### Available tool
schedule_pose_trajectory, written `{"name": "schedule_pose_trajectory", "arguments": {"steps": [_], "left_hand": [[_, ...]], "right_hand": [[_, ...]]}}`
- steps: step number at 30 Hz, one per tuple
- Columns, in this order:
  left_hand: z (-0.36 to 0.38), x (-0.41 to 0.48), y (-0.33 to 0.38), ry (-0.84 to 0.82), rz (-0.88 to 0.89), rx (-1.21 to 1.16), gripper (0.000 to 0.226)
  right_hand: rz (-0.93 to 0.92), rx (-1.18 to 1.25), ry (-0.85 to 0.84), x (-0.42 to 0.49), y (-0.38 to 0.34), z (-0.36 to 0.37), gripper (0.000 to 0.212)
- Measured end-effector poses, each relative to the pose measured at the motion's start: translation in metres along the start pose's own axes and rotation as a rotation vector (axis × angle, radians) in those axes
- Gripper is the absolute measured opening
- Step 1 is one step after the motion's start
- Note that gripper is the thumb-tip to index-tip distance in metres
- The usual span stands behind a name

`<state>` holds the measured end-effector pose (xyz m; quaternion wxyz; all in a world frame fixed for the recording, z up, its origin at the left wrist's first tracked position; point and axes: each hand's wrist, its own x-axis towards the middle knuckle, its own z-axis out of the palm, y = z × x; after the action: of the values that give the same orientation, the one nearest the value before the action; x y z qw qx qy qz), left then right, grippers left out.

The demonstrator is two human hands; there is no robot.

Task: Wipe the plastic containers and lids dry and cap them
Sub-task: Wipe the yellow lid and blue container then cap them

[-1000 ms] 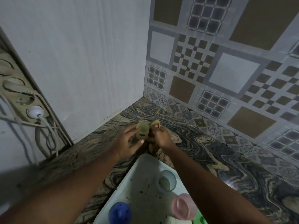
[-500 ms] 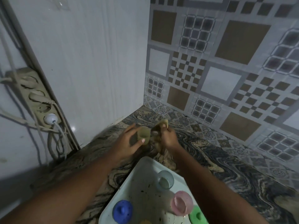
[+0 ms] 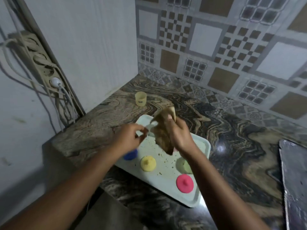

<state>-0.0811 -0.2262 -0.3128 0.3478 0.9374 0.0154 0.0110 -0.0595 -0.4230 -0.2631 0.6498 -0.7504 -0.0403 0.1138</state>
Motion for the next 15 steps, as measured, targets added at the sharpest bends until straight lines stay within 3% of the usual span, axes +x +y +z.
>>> {"name": "schedule_pose_trajectory", "arguments": {"steps": [5, 9, 15], "left_hand": [[0.045, -0.044, -0.013, -0.141, -0.071, 0.153, 0.037], [0.063, -0.062, -0.010, -0.119, -0.097, 0.335, 0.040], [0.073, -0.059, -0.007, -0.086, -0.146, 0.346, 0.030]], "right_hand": [[0.094, -0.023, 0.006, -0.033, 0.056, 0.000, 0.045], [0.110, -0.027, -0.055, -0.045, 0.069, -0.002, 0.040], [0.090, 0.065, -0.109, -0.047, 0.073, -0.002, 0.043]]}}
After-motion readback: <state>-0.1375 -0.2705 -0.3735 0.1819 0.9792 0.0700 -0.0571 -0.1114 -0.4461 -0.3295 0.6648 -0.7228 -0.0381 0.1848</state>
